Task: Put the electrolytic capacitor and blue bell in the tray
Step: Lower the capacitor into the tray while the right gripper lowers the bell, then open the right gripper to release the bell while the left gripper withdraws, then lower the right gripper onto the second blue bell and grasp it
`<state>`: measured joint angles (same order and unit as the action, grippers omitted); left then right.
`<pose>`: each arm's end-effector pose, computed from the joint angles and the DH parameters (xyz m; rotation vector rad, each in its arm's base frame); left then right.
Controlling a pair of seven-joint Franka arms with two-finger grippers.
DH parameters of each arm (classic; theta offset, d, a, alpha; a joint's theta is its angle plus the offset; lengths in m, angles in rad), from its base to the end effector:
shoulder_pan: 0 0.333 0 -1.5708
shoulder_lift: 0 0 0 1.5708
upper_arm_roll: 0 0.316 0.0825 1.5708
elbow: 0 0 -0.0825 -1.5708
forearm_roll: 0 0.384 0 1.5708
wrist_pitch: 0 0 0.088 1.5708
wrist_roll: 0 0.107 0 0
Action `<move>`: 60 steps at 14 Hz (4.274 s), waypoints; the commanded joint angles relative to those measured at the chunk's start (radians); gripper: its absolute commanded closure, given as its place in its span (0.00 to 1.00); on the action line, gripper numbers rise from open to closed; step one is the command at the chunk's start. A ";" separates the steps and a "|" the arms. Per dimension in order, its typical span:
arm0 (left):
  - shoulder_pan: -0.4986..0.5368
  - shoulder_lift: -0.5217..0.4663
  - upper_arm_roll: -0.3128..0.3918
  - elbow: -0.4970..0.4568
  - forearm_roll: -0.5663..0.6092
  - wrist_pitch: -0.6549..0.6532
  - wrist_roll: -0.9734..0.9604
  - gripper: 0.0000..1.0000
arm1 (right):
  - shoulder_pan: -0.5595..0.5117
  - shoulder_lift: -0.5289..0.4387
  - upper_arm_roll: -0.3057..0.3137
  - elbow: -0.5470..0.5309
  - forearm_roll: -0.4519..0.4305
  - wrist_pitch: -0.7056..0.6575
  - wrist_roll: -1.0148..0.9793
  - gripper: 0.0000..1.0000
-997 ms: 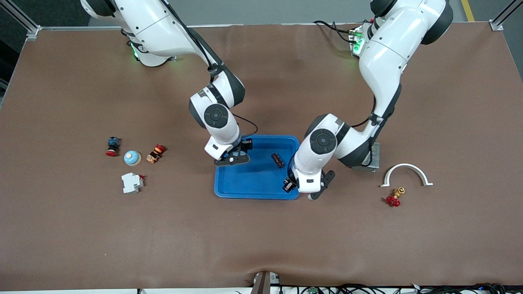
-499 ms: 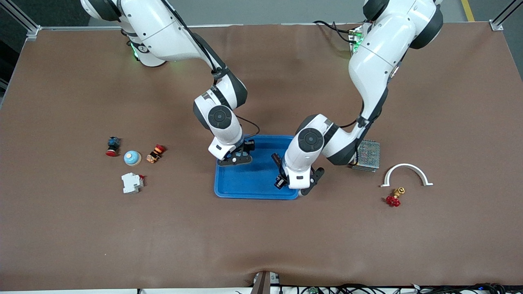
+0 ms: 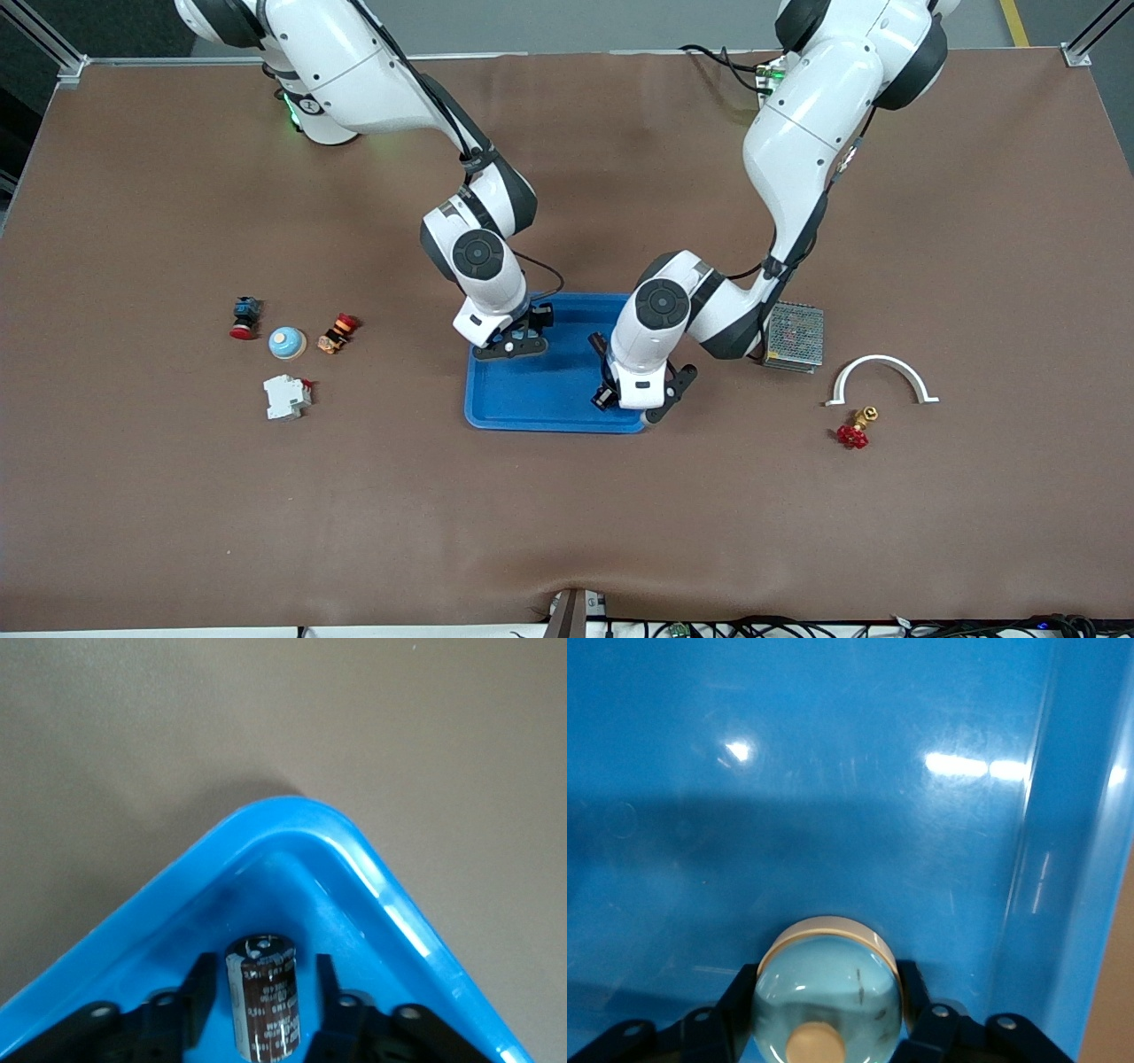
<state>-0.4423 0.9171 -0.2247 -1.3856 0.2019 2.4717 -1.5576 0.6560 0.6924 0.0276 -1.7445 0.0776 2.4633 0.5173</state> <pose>0.6110 -0.4330 0.1854 2.6923 1.2137 0.0885 0.5187 0.4204 0.1800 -3.0675 -0.1534 0.0249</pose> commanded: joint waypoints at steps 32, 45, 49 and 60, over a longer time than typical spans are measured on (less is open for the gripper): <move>0.424 -0.825 0.086 -0.127 -0.090 -0.761 1.204 0.00 | -0.326 -0.631 -0.015 -0.269 -0.165 -0.523 -0.759 0.00; 0.424 -1.041 0.131 -0.340 -0.170 -0.832 1.367 0.00 | -0.608 -0.489 -0.015 -0.455 -0.165 -0.080 -1.341 0.00; 0.427 -1.046 0.137 -0.332 -0.183 -0.841 1.380 0.00 | -0.639 -0.436 -0.015 -0.518 -0.165 0.072 -1.410 0.00; 0.422 -0.995 0.160 -0.266 -0.210 -0.870 1.401 0.00 | -0.707 -0.309 -0.015 -0.546 -0.165 0.255 -1.524 0.00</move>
<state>-0.0238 -0.1029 -0.0637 -1.6899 0.0122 1.6257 -0.1765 -0.0335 0.3972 -0.0039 -2.2740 -0.0775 2.7136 -0.9951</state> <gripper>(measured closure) 0.000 0.000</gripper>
